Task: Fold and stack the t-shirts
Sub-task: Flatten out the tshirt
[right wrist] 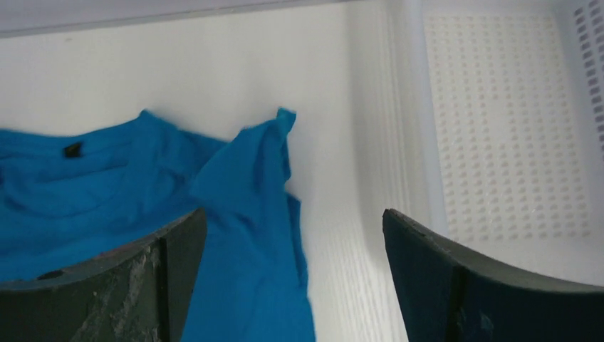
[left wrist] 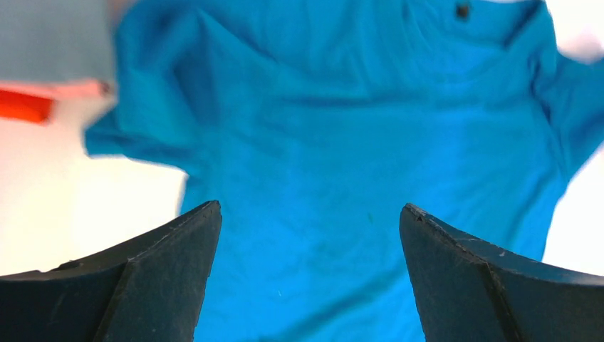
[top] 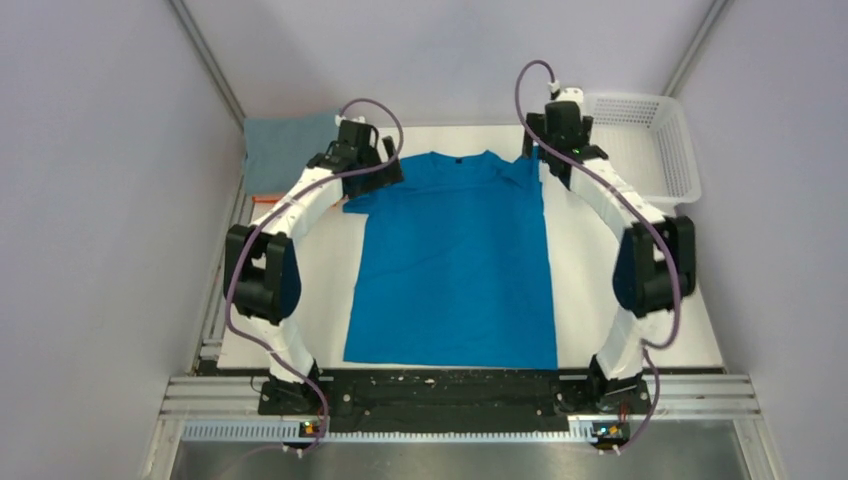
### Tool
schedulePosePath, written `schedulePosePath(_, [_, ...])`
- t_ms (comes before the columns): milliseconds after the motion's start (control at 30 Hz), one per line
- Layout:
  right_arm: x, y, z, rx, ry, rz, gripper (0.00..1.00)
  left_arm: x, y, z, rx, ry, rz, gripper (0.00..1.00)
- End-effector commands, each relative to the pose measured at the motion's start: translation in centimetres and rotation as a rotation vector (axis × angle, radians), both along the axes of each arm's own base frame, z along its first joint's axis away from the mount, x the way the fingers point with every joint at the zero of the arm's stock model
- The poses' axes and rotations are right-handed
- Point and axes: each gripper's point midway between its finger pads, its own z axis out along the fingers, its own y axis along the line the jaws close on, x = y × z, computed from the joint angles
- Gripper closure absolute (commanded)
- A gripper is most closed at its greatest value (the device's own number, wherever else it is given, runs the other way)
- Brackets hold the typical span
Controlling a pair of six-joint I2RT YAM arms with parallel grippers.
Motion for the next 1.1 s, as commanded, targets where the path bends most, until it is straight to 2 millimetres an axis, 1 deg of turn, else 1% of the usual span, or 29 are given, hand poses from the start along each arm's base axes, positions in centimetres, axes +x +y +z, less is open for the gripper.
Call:
schedulePosePath(0, [-7.6, 4.5, 2.5, 0.309, -0.01, 0.151, 0.05, -3.3, -3.8, 0.3, -0.044, -0.029, -0.136, 0.01])
schedulePosePath(67, [-11.3, 7.0, 1.6, 0.386, 0.004, 0.243, 0.01, -4.5, -4.5, -1.6, -0.044, 0.005, -0.163, 0.01])
schedulePosePath(133, [-14.5, 8.5, 0.5, 0.408, 0.021, 0.276, 0.01, -5.8, -4.8, -3.7, -0.054, 0.074, -0.175, 0.01])
schedulePosePath(200, [-17.5, 10.2, -0.5, 0.411, 0.046, 0.33, 0.01, -7.2, -4.7, -6.3, -0.045, 0.143, -0.168, 0.01])
schedulePosePath(267, [-20.4, 11.8, -1.9, 0.433, 0.082, 0.379, 0.01, -8.3, -4.5, -8.2, -0.036, 0.183, -0.156, 0.01])
schedulePosePath(300, [-21.7, 12.6, -2.9, 0.441, 0.11, 0.402, 0.01, -8.8, -4.4, -8.9, -0.036, 0.198, -0.148, 0.01])
schedulePosePath(367, [-23.2, 13.1, -4.8, 0.458, 0.152, 0.403, 0.01, -9.9, -4.3, -10.3, -0.045, 0.23, -0.136, 0.01])
schedulePosePath(433, [-23.7, 12.7, -6.5, 0.462, 0.173, 0.365, 0.01, -11.1, -4.8, -11.1, -0.068, 0.251, -0.143, 0.01])
schedulePosePath(467, [-23.6, 12.3, -7.3, 0.451, 0.181, 0.335, 0.01, -11.6, -5.0, -11.5, -0.071, 0.257, -0.143, 0.01])
schedulePosePath(533, [-23.3, 12.1, -8.6, 0.433, 0.207, 0.309, 0.01, -12.9, -4.9, -12.1, -0.05, 0.272, -0.127, 0.01])
schedulePosePath(600, [-22.6, 12.0, -9.7, 0.412, 0.222, 0.282, 0.01, -14.3, -5.1, -12.8, -0.051, 0.283, -0.112, 0.01])
schedulePosePath(633, [-22.1, 11.7, -10.3, 0.401, 0.228, 0.256, 0.01, -15.2, -5.5, -13.1, -0.069, 0.295, -0.112, 0.01])
schedulePosePath(733, [-20.3, 11.5, -11.9, 0.394, 0.256, 0.21, 0.01, -19.0, -6.8, -14.2, -0.133, 0.35, -0.119, 0.01])
schedulePosePath(800, [-19.0, 11.5, -12.8, 0.387, 0.274, 0.204, 0.01, -21.9, -8.1, -14.6, -0.171, 0.384, -0.142, 0.01])
schedulePosePath(867, [-17.5, 11.8, -13.7, 0.388, 0.297, 0.212, 0.01, -25.2, -9.1, -15.3, -0.198, 0.423, -0.171, 0.01])
schedulePosePath(900, [-16.8, 12.2, -14.2, 0.4, 0.315, 0.225, 0.01, -26.3, -9.8, -15.4, -0.212, 0.438, -0.181, 0.01])
schedulePosePath(933, [-16.1, 12.5, -15.0, 0.398, 0.337, 0.234, 0.01, -27.3, -10.5, -15.3, -0.226, 0.448, -0.196, 0.01])
schedulePosePath(1000, [-14.1, 13.3, -15.5, 0.387, 0.338, 0.274, 0.01, -28.3, -12.6, -14.6, -0.26, 0.429, -0.264, 0.01])
schedulePosePath(1067, [-11.6, 14.9, -15.5, 0.382, 0.321, 0.335, 0.01, -27.9, -15.0, -13.5, -0.277, 0.372, -0.354, 0.01])
